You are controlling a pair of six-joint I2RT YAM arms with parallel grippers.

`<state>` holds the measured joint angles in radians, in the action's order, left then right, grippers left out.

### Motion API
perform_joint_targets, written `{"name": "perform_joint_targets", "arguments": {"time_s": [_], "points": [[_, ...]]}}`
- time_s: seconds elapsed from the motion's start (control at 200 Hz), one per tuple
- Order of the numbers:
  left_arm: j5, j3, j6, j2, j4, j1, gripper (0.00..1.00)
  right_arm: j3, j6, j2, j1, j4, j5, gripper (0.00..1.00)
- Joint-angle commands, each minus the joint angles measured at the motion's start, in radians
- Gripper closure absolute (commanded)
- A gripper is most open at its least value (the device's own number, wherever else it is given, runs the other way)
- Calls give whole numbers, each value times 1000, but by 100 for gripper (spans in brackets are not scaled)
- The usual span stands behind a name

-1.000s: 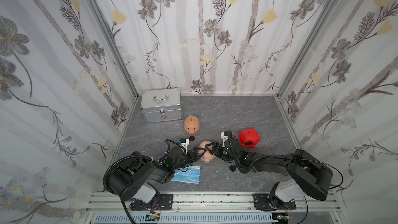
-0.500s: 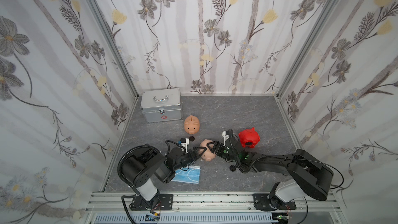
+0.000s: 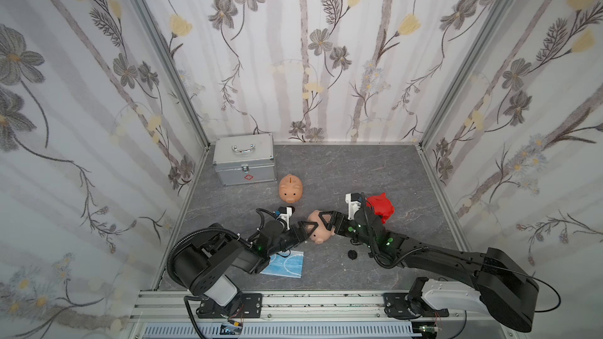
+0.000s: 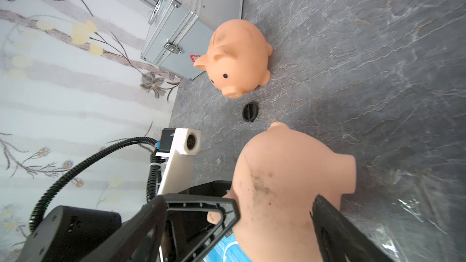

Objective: Open piggy banks
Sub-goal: Adjust the piggy bank at the center of the board, then move the piggy bank to the center of the board.

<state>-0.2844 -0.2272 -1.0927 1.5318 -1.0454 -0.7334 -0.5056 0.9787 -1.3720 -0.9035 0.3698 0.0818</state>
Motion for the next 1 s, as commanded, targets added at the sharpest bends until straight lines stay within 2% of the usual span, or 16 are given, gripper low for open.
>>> {"name": "perform_joint_targets", "arguments": {"time_s": [0.0, 0.19, 0.395, 0.625, 0.849, 0.994], "points": [[102, -39, 88, -72, 319, -23, 22, 4, -23, 18, -1, -31, 78, 10], [271, -151, 189, -242, 726, -65, 22, 27, -1, 48, 0, -71, 139, 11], [401, -287, 258, -242, 957, -113, 22, 42, 13, 104, 3, -146, 223, 12], [531, -482, 306, -130, 1114, -172, 22, 73, 15, 203, 6, -218, 308, 13], [671, -785, 348, 74, 1329, -225, 22, 125, 20, 325, 9, -274, 379, 14], [719, -964, 358, 211, 1409, -230, 22, 167, 25, 412, 13, -292, 407, 14]]}}
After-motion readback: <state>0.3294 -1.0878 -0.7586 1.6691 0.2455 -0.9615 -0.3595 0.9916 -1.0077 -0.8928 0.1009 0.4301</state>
